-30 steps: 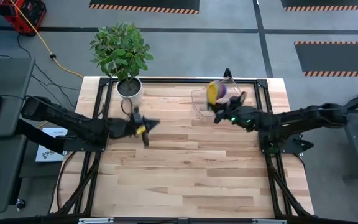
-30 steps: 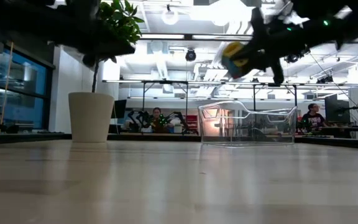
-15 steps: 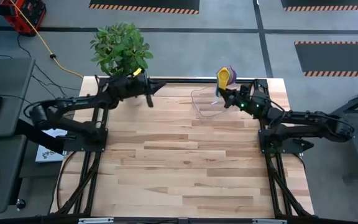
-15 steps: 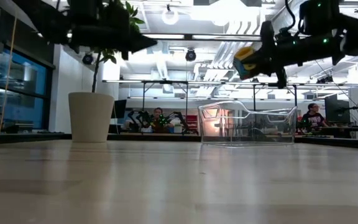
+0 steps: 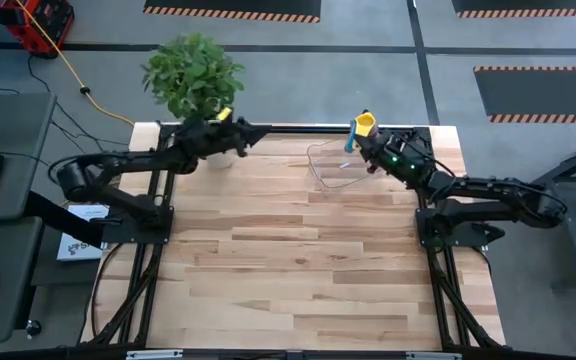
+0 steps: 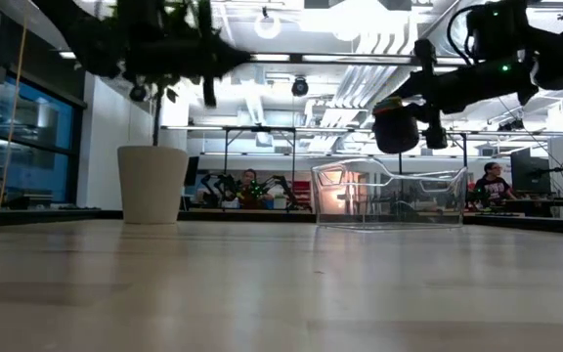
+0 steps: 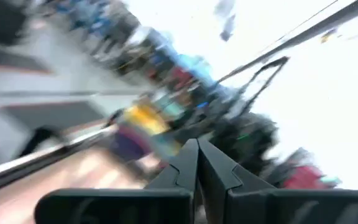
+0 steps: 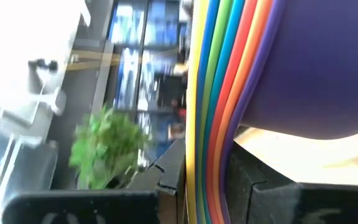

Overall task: Nest measuring cups in basket
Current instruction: Put the nested measuring cups into the transparent bin

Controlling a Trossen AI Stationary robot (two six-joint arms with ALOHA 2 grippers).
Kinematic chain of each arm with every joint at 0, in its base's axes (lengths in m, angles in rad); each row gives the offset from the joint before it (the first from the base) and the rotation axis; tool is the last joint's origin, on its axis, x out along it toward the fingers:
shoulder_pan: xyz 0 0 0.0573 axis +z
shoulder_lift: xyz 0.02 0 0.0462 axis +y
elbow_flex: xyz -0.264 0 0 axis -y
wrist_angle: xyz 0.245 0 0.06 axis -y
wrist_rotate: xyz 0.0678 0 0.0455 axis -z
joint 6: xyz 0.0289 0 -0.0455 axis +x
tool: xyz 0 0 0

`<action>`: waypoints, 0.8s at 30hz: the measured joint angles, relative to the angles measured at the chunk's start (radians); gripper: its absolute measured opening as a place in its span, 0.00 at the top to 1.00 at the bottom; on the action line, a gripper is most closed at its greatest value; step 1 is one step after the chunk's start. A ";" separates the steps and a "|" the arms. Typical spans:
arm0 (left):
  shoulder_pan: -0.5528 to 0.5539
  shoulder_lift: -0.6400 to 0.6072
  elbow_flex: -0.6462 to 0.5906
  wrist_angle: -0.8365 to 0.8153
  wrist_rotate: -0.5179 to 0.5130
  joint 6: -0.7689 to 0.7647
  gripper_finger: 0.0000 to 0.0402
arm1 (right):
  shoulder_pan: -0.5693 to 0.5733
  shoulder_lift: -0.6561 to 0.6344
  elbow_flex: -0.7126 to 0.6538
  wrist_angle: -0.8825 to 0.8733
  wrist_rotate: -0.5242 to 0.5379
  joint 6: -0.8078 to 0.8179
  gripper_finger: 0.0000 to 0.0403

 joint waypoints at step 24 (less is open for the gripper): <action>0.115 -0.419 0.001 -0.157 0.274 -0.199 1.00 | 0.263 0.558 0.262 0.085 0.711 0.287 0.87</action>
